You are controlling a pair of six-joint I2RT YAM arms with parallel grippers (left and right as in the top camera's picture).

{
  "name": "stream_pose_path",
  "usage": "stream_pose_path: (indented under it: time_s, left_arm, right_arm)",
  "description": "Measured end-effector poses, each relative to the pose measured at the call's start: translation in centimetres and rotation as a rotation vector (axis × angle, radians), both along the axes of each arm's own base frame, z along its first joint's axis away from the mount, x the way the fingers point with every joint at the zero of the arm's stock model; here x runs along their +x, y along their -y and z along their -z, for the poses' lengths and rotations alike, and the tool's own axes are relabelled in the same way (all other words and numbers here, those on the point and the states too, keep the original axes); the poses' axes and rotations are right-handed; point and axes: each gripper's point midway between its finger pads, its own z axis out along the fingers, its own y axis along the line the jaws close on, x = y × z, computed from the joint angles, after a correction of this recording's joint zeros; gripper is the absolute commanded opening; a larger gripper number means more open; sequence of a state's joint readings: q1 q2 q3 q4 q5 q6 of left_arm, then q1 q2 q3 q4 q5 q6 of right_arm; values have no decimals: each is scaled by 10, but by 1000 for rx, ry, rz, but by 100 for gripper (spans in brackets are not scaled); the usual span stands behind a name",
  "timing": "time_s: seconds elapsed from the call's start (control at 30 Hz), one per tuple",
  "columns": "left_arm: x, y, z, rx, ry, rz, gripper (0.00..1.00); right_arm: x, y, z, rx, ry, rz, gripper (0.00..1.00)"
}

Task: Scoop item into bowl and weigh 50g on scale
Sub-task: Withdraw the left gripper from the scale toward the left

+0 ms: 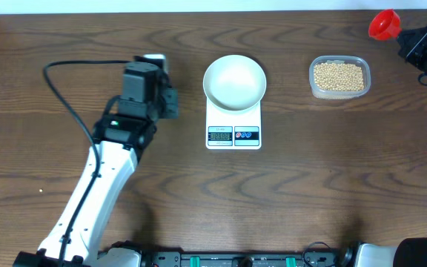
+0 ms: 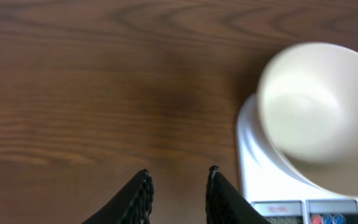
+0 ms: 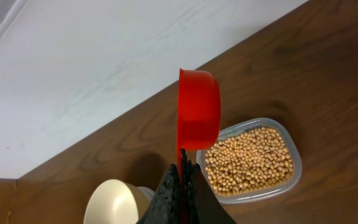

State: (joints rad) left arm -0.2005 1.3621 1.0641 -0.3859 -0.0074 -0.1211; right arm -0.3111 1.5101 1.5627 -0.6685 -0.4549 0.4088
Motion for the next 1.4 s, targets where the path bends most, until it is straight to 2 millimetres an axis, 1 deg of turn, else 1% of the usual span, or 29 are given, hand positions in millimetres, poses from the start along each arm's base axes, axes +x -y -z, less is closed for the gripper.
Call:
stream_pose_path:
  time_s: [0.07, 0.2, 0.4, 0.47, 0.6, 0.67, 0.73, 0.83, 0.97, 1.07, 1.23, 1.33, 1.37, 1.4]
  left_arm:
    - [1, -7, 0, -14, -2, -31, 37]
    - [-3, -6, 4, -25, -28, -42, 38]
    - [-31, -3, 27, 1, -171, -21, 38]
    - [-40, 3, 33, 9, -209, 10, 38]
    - [-55, 30, 38, 8, -248, 171, 38]
    - [-62, 37, 41, 8, -273, 213, 38]
    - [-68, 38, 47, 9, -305, 232, 38]
    - [-72, 43, 52, -1, -329, 272, 38]
    - [-77, 59, 58, -31, -355, 373, 38]
    - [-85, 68, 67, -31, -392, 436, 38]
    - [-99, 81, 80, -21, -455, 509, 38]
    - [-104, 89, 81, -16, -464, 538, 38]
    - [-105, 90, 81, -15, -464, 542, 48]
    - [-106, 92, 81, -15, -465, 549, 94]
  right_arm:
    - [0, 0, 0, 0, 0, 0, 1]
    - [0, 1, 0, -2, -1, 3, 1]
    - [0, 1, 0, -4, -2, 6, 1]
    - [0, 1, 0, -4, -2, 7, 1]
    - [0, 2, 1, -6, -3, 9, 1]
    - [0, 2, 1, -6, -5, 10, 1]
    - [-1, 2, 2, -7, -9, 13, 1]
    - [-2, 3, 4, -7, -19, 16, 1]
    - [-3, 3, 5, -9, -25, 20, 1]
    - [-3, 3, 5, -8, -26, 20, 1]
    - [-3, 3, 5, -11, -26, 20, 1]
    - [-3, 4, 5, -16, -26, 19, 1]
    - [-3, 4, 5, -17, -26, 19, 1]
    - [-3, 4, 6, -19, -26, 21, 1]
